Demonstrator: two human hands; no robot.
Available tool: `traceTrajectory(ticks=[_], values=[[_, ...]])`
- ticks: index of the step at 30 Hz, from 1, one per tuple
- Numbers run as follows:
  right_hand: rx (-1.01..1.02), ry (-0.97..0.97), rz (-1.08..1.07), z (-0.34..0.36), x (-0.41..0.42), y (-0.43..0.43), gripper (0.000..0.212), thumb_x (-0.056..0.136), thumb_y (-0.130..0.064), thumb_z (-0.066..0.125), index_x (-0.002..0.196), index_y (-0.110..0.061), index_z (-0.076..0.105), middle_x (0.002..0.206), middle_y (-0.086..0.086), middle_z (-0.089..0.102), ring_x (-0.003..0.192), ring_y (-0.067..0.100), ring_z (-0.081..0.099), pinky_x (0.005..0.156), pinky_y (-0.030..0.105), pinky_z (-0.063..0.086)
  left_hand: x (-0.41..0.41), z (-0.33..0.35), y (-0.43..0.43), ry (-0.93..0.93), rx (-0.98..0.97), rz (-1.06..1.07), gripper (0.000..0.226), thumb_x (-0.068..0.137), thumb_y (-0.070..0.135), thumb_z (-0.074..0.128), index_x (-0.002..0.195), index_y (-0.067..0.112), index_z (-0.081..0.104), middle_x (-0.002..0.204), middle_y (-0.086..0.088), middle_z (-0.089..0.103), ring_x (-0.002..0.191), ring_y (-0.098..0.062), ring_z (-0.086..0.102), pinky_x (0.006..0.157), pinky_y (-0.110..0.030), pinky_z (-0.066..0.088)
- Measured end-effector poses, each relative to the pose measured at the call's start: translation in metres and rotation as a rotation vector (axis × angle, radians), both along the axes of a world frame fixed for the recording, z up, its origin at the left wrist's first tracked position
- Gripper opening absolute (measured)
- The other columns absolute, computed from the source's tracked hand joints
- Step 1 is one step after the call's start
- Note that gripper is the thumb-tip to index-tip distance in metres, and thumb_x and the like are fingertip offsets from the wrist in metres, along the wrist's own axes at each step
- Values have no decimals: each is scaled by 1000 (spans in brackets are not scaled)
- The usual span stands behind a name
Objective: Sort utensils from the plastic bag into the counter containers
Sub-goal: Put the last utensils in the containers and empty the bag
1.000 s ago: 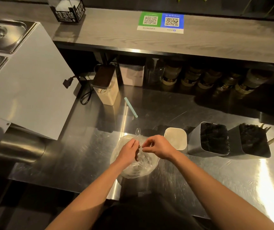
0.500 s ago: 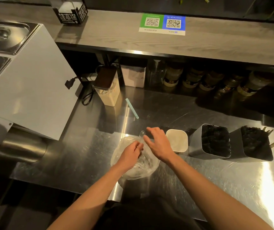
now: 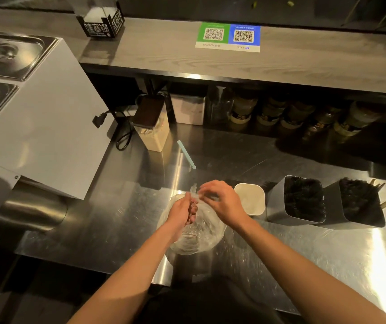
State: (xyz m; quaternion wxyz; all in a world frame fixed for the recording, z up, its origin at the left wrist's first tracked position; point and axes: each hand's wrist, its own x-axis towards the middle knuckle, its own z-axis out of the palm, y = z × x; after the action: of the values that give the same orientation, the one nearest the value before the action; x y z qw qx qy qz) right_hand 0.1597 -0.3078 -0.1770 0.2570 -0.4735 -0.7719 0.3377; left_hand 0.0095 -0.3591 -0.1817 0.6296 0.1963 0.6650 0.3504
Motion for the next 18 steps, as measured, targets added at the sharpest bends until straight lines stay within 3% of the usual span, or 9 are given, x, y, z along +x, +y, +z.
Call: traceTrajectory(ticks=[3, 7, 11, 15, 18], values=[[233, -209, 134, -4, 5, -4, 15, 80, -29, 82, 95, -27, 81, 93, -5, 63, 85, 17, 54, 65, 26, 39, 3, 5, 3, -47, -7, -5, 56, 108, 48, 29, 78, 14, 61, 59, 0, 46, 48, -9, 37, 45, -21, 30], [351, -305, 153, -2, 11, -8, 17, 81, -32, 80, 98, -36, 79, 96, -4, 62, 86, 19, 53, 65, 28, 38, 9, 8, 1, -65, -5, -70, 54, 108, 48, 29, 84, 13, 62, 59, 1, 47, 48, -9, 39, 48, -23, 29], [377, -367, 179, -5, 12, -20, 24, 86, -28, 76, 107, -39, 76, 109, -1, 61, 99, 19, 52, 77, 28, 41, 14, 8, 0, -94, -1, -70, 44, 109, 42, 33, 94, 11, 61, 60, 1, 49, 50, -9, 40, 47, -22, 31], [357, -379, 254, -9, 14, -25, 28, 86, -25, 76, 111, -37, 75, 106, -3, 61, 96, 19, 53, 78, 32, 44, 16, 7, -2, -96, -25, -59, 40, 108, 40, 39, 95, 12, 64, 61, 1, 54, 52, -9, 44, 47, -21, 33], [264, -290, 254, -12, 19, -21, 22, 83, -24, 79, 103, -34, 78, 101, -6, 64, 91, 18, 56, 74, 32, 47, 20, 5, -2, -55, -5, -115, 41, 108, 42, 39, 93, 14, 64, 60, 2, 52, 50, -8, 43, 46, -21, 32]])
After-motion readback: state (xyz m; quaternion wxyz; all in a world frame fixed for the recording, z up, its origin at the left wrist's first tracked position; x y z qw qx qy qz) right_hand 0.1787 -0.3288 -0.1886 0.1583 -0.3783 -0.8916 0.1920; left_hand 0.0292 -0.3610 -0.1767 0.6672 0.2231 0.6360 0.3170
